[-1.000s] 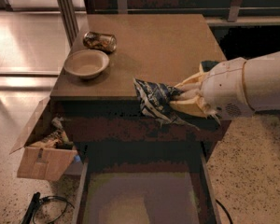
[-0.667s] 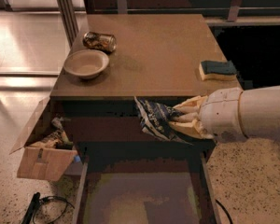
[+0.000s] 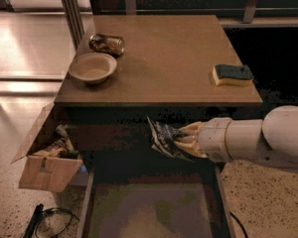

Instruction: Place blue chip bag into middle drawer

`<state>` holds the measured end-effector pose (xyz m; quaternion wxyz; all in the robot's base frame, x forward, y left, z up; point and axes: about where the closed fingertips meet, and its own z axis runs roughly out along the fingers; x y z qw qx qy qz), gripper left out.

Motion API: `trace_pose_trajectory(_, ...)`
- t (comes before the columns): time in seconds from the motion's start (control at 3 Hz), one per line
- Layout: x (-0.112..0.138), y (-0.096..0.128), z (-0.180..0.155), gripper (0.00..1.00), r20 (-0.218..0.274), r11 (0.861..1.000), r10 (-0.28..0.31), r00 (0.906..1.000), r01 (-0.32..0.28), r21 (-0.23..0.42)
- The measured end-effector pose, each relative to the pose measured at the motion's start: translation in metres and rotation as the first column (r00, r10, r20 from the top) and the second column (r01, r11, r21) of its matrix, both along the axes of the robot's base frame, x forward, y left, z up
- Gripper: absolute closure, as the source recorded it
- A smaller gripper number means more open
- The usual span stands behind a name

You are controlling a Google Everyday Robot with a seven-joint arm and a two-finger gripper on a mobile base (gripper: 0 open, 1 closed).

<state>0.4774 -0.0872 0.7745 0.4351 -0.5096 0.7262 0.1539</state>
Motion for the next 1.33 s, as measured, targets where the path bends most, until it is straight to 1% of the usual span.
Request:
trace_pose_trajectory(0.33,0.027,0.000,-0.045,1.00,-0.036,0.999,-0.048,0.9982,0.048,-0.023)
trace_pose_trajectory(0.67,0.027,0.001,-0.045,1.00,-0.036,0.999,-0.048,0.9982,0.048,-0.023)
trace_pose_trajectory(1.0,0.024,0.002,-0.075,1.00,-0.081,0.998,-0.062,0.9948,0.062,0.000)
trace_pose_trajectory(1.33,0.015,0.005,-0.124,1.00,-0.137,0.996,-0.085,0.9870,0.087,0.013)
